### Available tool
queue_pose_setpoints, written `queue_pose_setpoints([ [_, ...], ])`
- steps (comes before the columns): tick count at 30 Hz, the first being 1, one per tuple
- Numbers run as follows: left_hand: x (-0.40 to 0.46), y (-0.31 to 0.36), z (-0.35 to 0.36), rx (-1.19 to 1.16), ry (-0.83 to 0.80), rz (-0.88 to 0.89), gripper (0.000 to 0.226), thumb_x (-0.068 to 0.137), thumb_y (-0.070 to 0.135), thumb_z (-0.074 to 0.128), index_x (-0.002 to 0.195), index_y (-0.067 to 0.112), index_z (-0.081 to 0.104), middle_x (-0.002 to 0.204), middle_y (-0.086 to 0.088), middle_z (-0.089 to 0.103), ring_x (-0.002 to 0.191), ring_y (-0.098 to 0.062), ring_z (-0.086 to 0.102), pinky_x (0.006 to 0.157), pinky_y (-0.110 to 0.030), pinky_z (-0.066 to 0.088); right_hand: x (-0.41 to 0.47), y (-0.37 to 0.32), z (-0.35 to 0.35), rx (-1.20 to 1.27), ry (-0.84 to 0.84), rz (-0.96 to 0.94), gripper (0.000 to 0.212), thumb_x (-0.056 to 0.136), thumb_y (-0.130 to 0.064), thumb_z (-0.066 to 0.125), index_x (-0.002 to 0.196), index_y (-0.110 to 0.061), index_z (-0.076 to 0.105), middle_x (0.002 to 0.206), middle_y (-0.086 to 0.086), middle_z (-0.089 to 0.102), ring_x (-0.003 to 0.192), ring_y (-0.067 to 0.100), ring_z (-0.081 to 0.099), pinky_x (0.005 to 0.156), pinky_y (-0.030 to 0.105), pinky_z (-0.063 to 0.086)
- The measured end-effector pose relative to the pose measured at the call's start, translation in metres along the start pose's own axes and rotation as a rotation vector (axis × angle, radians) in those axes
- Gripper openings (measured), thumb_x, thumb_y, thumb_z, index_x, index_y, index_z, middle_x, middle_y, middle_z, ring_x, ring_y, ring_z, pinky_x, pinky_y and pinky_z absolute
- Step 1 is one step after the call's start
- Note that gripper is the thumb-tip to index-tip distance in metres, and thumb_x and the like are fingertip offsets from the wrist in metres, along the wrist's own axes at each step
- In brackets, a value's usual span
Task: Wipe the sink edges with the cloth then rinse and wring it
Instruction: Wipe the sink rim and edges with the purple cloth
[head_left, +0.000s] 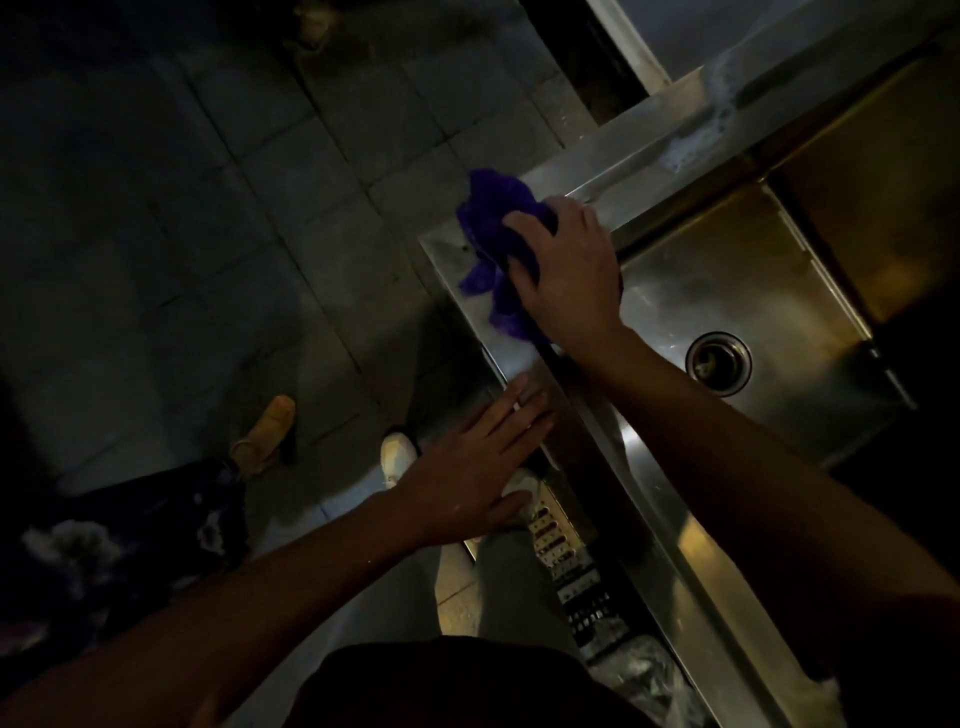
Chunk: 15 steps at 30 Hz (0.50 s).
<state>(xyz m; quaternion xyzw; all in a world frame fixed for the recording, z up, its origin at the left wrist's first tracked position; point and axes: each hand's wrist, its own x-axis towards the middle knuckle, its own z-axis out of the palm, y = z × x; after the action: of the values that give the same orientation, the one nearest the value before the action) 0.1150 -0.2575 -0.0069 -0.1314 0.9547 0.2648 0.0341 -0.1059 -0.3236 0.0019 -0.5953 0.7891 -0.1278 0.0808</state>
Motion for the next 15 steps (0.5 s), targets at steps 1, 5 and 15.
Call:
queue_pose_setpoints([
  [1,0.0,0.0,0.0,-0.012,-0.005,-0.002,0.076,0.096,0.044,0.055,0.155,0.005,0.026,0.166,-0.016,0.011,0.154,-0.033,0.0,0.117,-0.052,0.028,-0.003,-0.001,-0.001,0.006,-0.013,-0.01,0.039,0.093,-0.04,0.054,0.131,-0.028,0.052,0.133,0.012,0.052,0.121,0.029,0.05,0.098,0.042,0.046],
  [5,0.0,0.0,0.002,-0.037,-0.018,-0.006,0.076,0.099,0.046,0.052,0.156,0.006,0.024,0.166,-0.014,0.008,0.154,-0.032,-0.001,0.119,-0.054,0.023,-0.024,0.005,-0.01,-0.003,-0.096,-0.051,0.04,0.091,-0.041,0.056,0.129,-0.027,0.053,0.129,0.013,0.053,0.117,0.03,0.052,0.093,0.042,0.046],
  [15,-0.009,-0.006,-0.01,0.099,0.0,-0.086,0.071,0.096,0.047,0.045,0.156,0.013,0.028,0.165,-0.008,0.017,0.154,-0.029,0.009,0.12,-0.057,0.022,-0.089,0.031,-0.043,-0.014,-0.316,0.018,0.044,0.086,-0.046,0.062,0.126,-0.031,0.05,0.121,0.013,0.054,0.103,0.029,0.056,0.076,0.039,0.053],
])
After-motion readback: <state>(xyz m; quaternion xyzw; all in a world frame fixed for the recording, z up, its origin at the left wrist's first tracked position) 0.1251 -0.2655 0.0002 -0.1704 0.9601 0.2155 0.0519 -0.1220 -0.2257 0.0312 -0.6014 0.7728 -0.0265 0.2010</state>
